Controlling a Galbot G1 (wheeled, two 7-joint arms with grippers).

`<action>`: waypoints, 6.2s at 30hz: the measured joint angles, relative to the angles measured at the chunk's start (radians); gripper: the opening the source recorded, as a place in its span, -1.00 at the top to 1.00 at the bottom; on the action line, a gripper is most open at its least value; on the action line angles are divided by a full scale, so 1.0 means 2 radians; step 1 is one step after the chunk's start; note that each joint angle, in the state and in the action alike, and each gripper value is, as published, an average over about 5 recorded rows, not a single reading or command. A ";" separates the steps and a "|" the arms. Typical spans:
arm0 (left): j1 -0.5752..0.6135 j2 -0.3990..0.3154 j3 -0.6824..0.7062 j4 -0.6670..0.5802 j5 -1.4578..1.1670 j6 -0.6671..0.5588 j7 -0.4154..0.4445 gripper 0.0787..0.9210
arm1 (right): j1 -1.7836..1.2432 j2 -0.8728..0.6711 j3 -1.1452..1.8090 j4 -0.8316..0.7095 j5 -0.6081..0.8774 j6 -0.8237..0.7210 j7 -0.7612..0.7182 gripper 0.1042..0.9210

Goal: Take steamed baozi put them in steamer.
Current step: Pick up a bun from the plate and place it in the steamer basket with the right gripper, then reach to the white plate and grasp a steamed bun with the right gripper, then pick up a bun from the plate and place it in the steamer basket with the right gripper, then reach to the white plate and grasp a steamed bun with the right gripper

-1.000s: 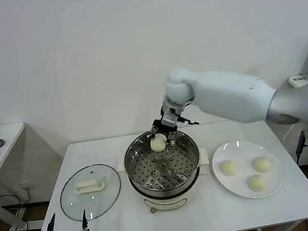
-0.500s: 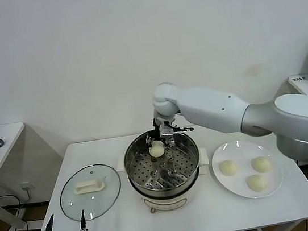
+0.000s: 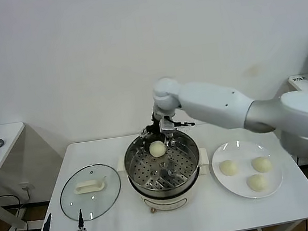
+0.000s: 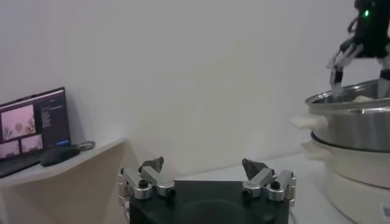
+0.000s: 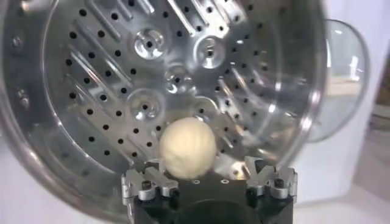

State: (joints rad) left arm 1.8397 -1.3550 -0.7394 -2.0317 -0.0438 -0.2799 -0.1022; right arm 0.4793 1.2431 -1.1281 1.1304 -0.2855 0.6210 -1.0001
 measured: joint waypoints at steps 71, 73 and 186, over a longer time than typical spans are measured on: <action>-0.001 0.007 -0.017 -0.002 0.016 0.007 0.010 -0.77 | -0.263 -0.232 0.149 0.049 0.051 -0.443 -0.024 -0.03; -0.001 0.007 -0.017 -0.004 0.016 0.007 0.010 -0.77 | -0.262 -0.232 0.149 0.050 0.052 -0.444 -0.026 0.08; -0.035 0.013 -0.013 0.006 0.021 -0.002 0.012 -0.77 | -0.108 -0.435 0.050 0.269 0.108 -0.444 -0.108 -0.76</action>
State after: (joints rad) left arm 1.7703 -1.3282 -0.7658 -2.0203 -0.0013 -0.2834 -0.0776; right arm 0.2641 0.3728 -1.0288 1.6678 -0.0694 -0.2677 -1.2169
